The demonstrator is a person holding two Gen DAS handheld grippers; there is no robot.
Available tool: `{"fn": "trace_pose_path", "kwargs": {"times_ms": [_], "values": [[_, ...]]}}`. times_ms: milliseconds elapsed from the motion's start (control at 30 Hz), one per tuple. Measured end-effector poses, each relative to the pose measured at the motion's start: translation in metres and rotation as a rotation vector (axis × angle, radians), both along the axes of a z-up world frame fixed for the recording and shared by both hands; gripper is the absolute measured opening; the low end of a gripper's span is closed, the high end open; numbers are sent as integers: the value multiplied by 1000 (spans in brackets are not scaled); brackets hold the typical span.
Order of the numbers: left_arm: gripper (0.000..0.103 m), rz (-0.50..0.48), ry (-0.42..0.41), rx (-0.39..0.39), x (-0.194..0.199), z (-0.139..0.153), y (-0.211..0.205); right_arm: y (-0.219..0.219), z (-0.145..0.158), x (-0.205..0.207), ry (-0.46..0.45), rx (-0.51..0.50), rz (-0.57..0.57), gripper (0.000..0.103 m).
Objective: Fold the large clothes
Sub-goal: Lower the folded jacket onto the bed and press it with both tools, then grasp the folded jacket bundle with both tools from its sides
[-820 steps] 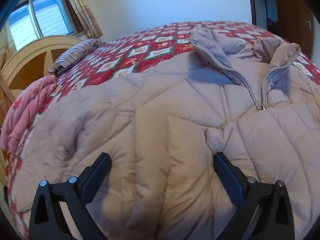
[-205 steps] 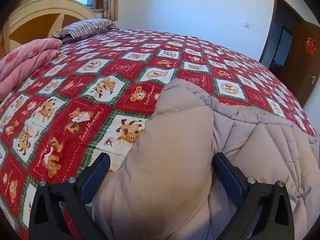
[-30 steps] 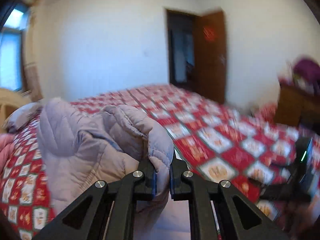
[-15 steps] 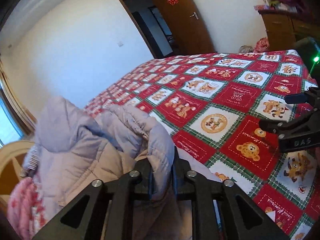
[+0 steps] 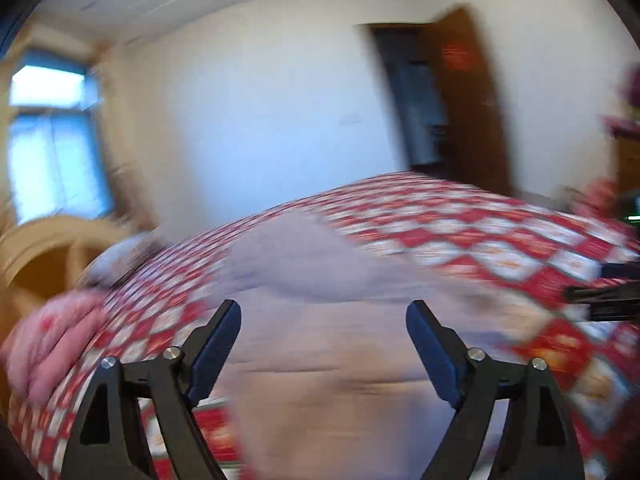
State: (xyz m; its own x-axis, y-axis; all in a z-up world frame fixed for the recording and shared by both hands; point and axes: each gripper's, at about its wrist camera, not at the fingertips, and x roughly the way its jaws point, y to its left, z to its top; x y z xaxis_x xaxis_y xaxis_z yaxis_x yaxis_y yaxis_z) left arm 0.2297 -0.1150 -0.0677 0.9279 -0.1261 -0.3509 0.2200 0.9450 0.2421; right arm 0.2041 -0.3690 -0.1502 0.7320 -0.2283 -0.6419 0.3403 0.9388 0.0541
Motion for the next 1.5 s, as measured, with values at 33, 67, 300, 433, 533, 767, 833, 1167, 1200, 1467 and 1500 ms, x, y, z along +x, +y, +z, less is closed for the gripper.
{"fn": "trace_pose_path", "kwargs": {"times_ms": [33, 67, 300, 433, 533, 767, 833, 1167, 1200, 1467, 1500], "values": [[87, 85, 31, -24, 22, -2, 23, 8, 10, 8, -11, -4, 22, 88], [87, 148, 56, -49, 39, -4, 42, 14, 18, 14, -21, -8, 39, 86], [87, 431, 197, -201, 153, -41, 134, 102, 87, 82, -115, -67, 217, 77], [87, 360, 248, -244, 187, -53, 125, 150, 110, 111, -120, -59, 308, 77], [87, 216, 237, -209, 185, -57, 86, 176, 117, 130, -123, -75, 340, 77], [87, 69, 201, -107, 163, -66, 12, 174, 89, 153, -78, -93, 296, 70], [87, 56, 207, -100, 165, -68, 6, 157, 68, 156, -34, -80, 257, 67], [90, 49, 201, -56, 165, -80, -11, 122, 27, 147, -9, -16, 225, 67], [90, 52, 200, -57, 166, -82, -11, 120, 24, 148, -7, -6, 225, 67], [92, 55, 232, -70, 173, -92, -12, 111, 0, 154, 2, 43, 225, 71], [93, 56, 234, -69, 173, -93, -12, 110, -2, 155, 3, 49, 225, 71]]}}
